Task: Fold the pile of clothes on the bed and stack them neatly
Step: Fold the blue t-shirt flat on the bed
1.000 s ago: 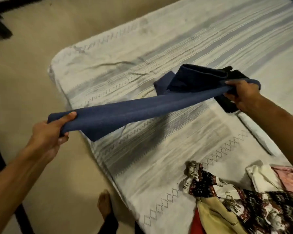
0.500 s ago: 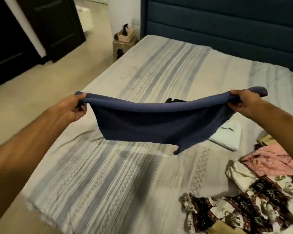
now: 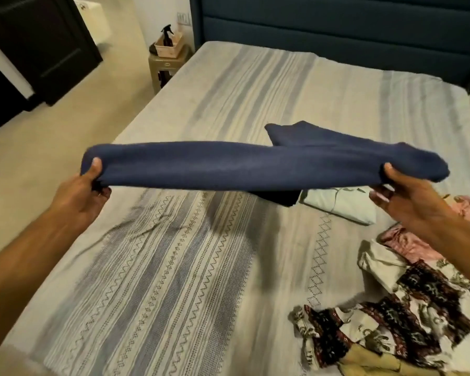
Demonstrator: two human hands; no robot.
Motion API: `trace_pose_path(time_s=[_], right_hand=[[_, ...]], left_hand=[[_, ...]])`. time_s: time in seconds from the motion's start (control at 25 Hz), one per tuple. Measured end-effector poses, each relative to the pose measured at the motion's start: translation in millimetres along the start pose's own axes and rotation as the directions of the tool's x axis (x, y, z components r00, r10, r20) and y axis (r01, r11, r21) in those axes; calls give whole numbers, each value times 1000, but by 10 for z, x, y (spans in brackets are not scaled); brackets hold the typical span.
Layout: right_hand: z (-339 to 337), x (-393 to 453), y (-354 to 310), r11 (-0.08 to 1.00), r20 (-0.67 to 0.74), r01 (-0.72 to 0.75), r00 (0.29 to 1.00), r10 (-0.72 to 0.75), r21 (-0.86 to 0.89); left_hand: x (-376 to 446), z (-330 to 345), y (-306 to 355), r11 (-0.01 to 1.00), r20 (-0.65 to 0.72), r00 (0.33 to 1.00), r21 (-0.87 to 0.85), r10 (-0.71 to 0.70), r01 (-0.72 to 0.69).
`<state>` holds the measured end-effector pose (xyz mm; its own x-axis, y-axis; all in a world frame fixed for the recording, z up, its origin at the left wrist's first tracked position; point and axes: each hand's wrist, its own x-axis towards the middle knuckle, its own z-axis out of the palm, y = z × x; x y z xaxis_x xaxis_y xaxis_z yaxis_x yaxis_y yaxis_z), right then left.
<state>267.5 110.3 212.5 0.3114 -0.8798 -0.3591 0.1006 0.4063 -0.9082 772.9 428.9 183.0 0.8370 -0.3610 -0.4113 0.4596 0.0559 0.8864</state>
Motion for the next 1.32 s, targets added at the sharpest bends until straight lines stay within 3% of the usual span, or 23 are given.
trace_pose_path(time_s=[0.12, 0.24, 0.32, 0.4, 0.48, 0.52, 0.56, 0.64, 0.68, 0.76, 0.8, 1.0, 1.12, 1.24, 1.32], right_hand=[[-424, -353, 1177, 962, -92, -275, 958, 273, -3], [-663, -744, 2596, 775, -226, -622, 775, 590, -113], [-735, -916, 3319, 644, -330, -737, 671, 664, -204], [-729, -1006, 3692, 621, -484, -707, 697, 530, -338], [-728, -1025, 3771, 568, -587, -511, 808, 60, -645], [-746, -1024, 3755, 481, -526, -403, 837, -152, -779], [-776, -1010, 3720, 368, -414, -308, 873, -256, -877], [-818, -940, 3670, 197, -287, -248, 935, -209, -949], [-851, -893, 3678, 176, -319, -295, 939, -131, -939], [-842, -840, 3648, 216, -377, -363, 926, -25, -906], [-839, -852, 3645, 255, -388, -369, 921, -27, -894], [-891, -966, 3540, 223, -473, -453, 880, -40, -863], [-913, -1073, 3282, 467, -468, -438, 882, 57, -768], [-1131, -1122, 3201, 570, -527, -545, 821, 217, -615], [-1204, -1109, 3232, 580, -539, -598, 788, 299, -553]], left_hand=[[-34, -709, -853, 982, -12, 994, 158, -106, 107], [-8, -1547, -1963, 903, -114, 974, 369, -193, 222], [24, -1995, -2613, 841, -216, 961, 476, -172, 257], [13, -2263, -3035, 807, -210, 970, 546, -126, 223], [19, -2417, -3252, 806, -160, 980, 561, -116, 187], [7, -2460, -3285, 820, -140, 983, 543, -121, 178], [-16, -2464, -3274, 835, -124, 987, 529, -101, 152], [17, -2464, -3180, 766, -72, 995, 642, 69, -7], [49, -2464, -3127, 657, -14, 984, 746, 178, -108], [119, -2482, -3029, 441, 155, 953, 859, 261, -261], [128, -2496, -2996, 427, 194, 956, 862, 218, -272], [237, -2658, -2954, 482, 140, 989, 870, -43, -102], [264, -2669, -2950, 637, 83, 987, 771, -137, 24], [284, -2673, -2964, 713, 97, 977, 698, -189, 69], [314, -2724, -2998, 714, 90, 975, 695, -204, 85]])
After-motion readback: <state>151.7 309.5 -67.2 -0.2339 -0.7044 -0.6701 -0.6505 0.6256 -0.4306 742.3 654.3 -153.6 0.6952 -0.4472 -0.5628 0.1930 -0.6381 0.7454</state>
